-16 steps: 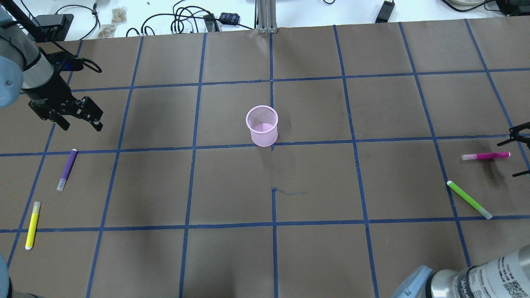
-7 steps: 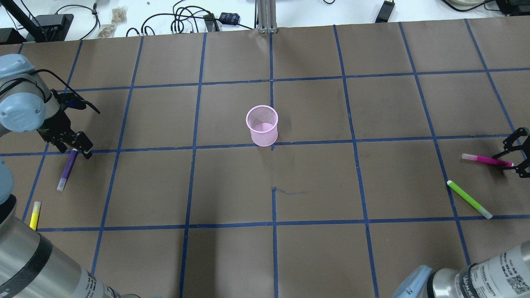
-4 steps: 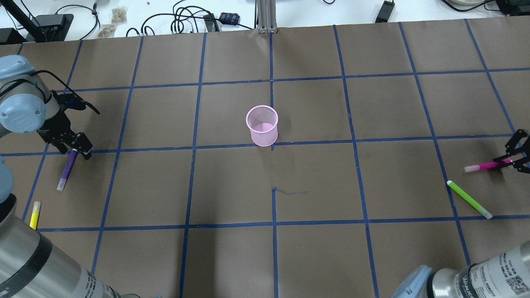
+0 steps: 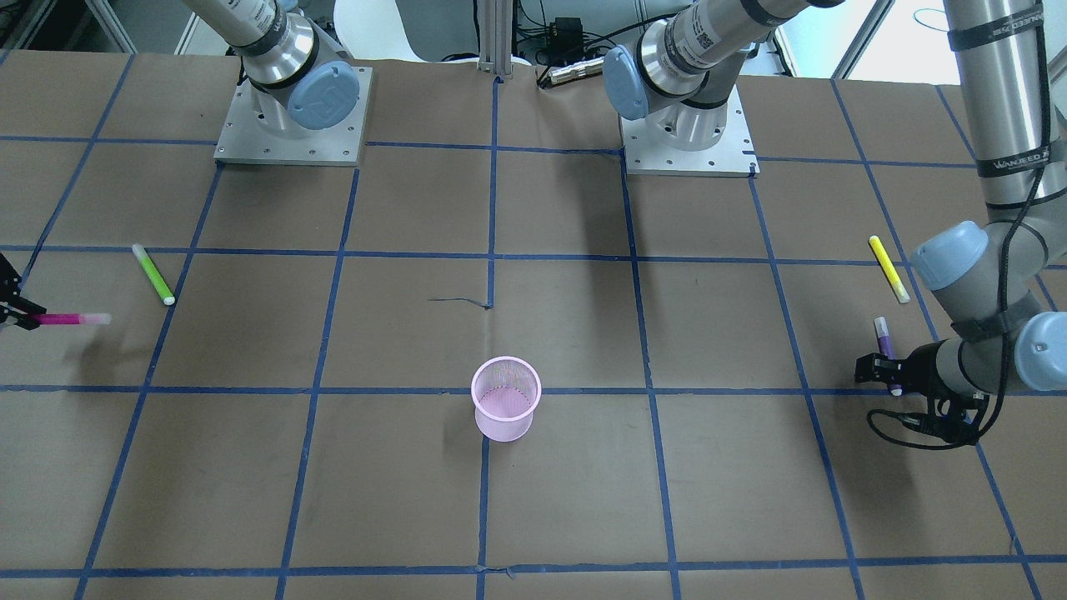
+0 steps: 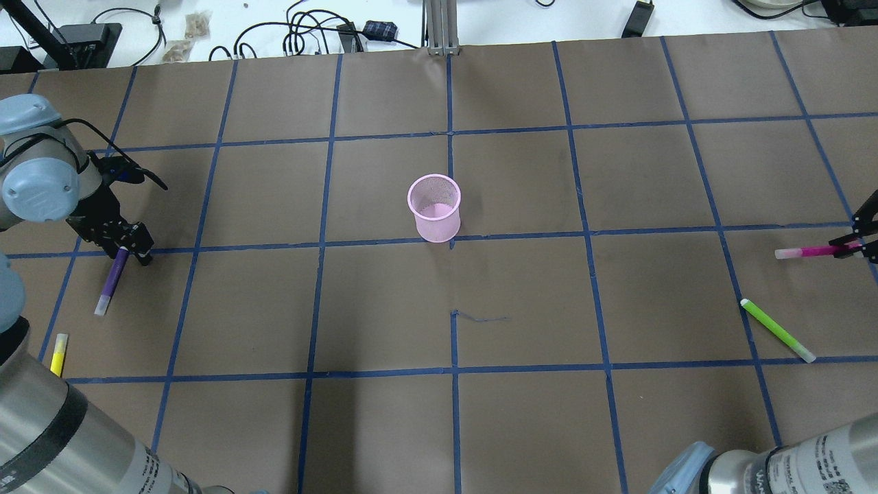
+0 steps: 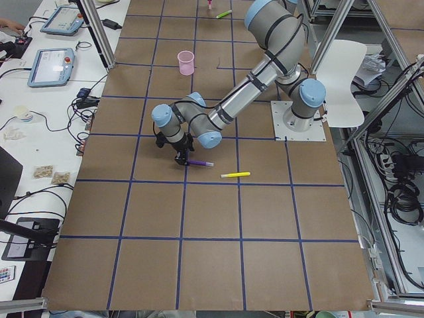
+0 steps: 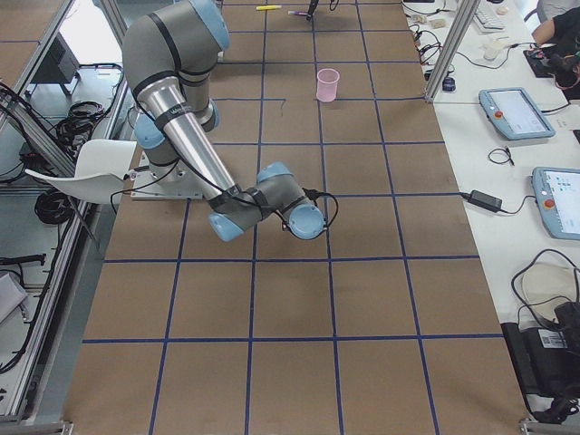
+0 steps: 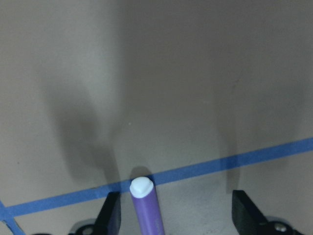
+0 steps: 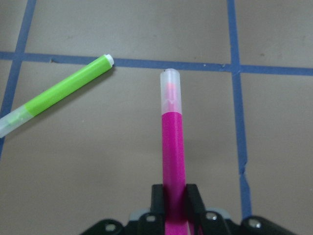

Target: Insert purple and pink pens into pink cup

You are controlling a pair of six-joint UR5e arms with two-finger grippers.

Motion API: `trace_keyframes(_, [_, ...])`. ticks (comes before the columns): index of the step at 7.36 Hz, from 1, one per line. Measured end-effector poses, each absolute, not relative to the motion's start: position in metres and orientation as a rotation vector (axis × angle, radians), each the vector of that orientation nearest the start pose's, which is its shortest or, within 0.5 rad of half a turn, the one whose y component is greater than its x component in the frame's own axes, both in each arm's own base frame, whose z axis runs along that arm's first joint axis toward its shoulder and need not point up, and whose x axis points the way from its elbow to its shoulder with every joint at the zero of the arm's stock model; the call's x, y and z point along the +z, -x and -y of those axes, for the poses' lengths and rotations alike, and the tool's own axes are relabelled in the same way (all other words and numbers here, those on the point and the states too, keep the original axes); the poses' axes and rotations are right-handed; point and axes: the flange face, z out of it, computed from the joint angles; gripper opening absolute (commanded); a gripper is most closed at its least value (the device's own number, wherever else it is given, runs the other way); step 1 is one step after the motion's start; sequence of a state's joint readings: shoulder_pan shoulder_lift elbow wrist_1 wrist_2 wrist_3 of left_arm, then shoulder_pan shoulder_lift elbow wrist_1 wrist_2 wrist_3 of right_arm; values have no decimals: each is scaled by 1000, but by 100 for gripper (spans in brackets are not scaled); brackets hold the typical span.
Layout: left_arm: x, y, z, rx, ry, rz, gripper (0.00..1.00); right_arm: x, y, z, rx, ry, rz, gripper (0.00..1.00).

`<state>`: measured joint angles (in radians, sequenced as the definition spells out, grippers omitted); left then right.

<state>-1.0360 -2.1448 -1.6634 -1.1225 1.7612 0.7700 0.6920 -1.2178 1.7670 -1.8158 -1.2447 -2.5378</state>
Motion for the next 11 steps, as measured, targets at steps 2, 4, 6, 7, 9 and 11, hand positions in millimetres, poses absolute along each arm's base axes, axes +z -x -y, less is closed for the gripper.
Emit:
trace_keyframes(2, [159,-216,589,447,-400,-3065,56,309,245,498,-508,2084,-2035,2])
trace_keyframes(4, [162,-216,590,440,-405,-3061,46,380,137,509,-477,2104,-2107,3])
trace_keyframes(6, [163,-216,590,439,-417,-3059,21,409,2,520,-465,2068,-2145,5])
trace_keyframes(7, [164,-217,591,437,-421,-3057,5,412,-66,523,-460,2071,-2177,5])
trace_keyframes(9, [166,-218,591,434,-424,-3053,0,389,-185,522,-352,2149,-2298,5])
trace_keyframes(11, [171,-219,592,426,-415,-3048,0,352,-277,514,-259,2280,-2446,5])
